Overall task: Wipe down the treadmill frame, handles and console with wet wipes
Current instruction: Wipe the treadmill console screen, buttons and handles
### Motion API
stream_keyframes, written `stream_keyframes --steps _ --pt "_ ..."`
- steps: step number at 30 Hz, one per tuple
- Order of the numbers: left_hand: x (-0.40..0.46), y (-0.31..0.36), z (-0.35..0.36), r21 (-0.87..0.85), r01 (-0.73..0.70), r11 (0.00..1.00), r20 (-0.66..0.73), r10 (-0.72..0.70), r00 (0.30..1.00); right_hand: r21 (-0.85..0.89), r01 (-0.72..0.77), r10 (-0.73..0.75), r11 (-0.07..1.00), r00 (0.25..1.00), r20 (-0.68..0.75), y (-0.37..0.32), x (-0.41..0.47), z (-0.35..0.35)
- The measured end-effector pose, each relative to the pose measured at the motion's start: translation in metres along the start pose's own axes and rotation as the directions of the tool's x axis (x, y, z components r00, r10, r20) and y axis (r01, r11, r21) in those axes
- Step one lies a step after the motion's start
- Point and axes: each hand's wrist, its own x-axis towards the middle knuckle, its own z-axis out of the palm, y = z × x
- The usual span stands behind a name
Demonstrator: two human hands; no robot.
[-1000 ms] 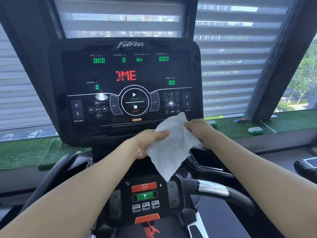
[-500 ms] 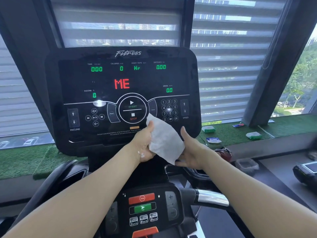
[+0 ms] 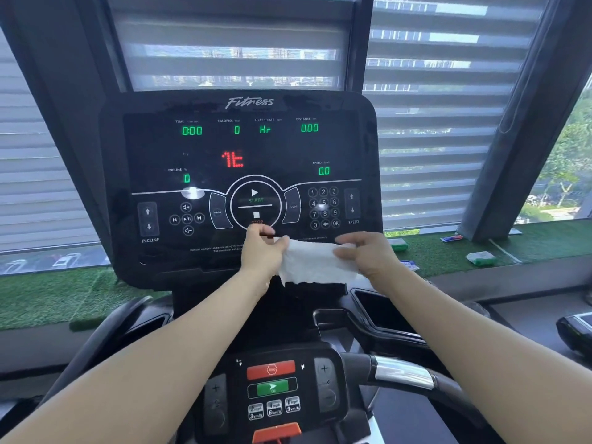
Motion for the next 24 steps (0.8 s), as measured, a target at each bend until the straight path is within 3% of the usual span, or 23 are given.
stream_keyframes --steps 4,10,14,16,18,20,22,24 --pt "-0.002 0.007 -0.005 0.205 -0.157 0.966 0.175 0.122 0.977 -0.174 0.086 -0.086 0.981 0.996 0.009 -0.007 0.003 -0.004" --pt "0.0 0.014 -0.01 0.443 -0.316 0.839 0.243 0.227 0.943 -0.47 0.192 -0.165 0.862 0.981 0.097 -0.005 0.008 -0.013" --pt "-0.003 0.027 -0.012 0.448 -0.403 0.798 0.493 0.156 0.856 -0.491 0.363 -0.196 0.792 0.912 0.359 -0.01 0.007 -0.002" --pt "-0.005 0.033 -0.013 0.392 -0.412 0.823 0.589 0.119 0.799 -0.443 0.376 -0.147 0.814 0.871 0.469 -0.016 0.003 0.004" --pt "-0.001 0.033 -0.014 0.331 -0.397 0.856 0.595 0.137 0.792 -0.419 0.334 -0.075 0.844 0.848 0.525 -0.019 -0.002 0.006" --pt "0.0 0.029 -0.014 0.201 -0.277 0.94 0.509 0.142 0.849 -0.299 0.228 -0.037 0.927 0.846 0.533 -0.017 -0.002 0.005" --pt "-0.002 0.023 -0.016 -0.044 0.048 0.998 0.414 -0.025 0.91 -0.05 0.006 0.019 0.999 0.877 0.481 -0.016 -0.001 0.005" --pt "-0.004 0.016 -0.017 -0.203 0.373 0.906 0.456 -0.25 0.854 0.139 -0.152 0.086 0.979 0.914 0.396 -0.018 0.0 0.005"
